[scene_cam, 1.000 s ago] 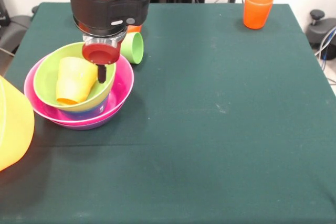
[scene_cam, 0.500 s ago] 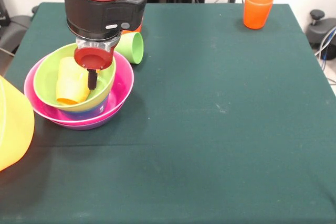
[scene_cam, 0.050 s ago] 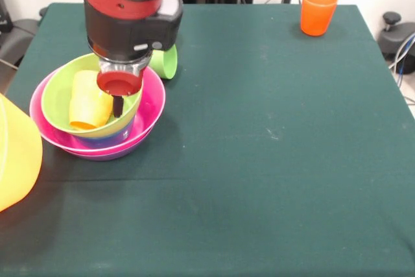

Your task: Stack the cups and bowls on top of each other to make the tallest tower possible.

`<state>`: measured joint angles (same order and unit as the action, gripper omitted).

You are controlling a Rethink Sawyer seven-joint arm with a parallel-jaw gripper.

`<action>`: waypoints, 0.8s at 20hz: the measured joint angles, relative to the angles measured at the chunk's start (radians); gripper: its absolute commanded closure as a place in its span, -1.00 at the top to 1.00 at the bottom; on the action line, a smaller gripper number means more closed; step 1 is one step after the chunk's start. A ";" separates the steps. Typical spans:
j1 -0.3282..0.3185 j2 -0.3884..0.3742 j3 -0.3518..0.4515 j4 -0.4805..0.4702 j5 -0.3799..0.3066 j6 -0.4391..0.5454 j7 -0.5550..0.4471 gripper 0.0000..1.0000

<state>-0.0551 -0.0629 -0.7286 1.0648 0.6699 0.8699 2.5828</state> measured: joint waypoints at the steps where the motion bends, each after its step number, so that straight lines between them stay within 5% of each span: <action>1: 0.000 0.005 0.000 -0.001 0.000 0.000 0.000 1.00; 16: 0.001 0.046 0.000 -0.002 0.000 0.000 0.001 1.00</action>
<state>-0.0542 -0.0164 -0.7288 1.0625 0.6700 0.8699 2.5834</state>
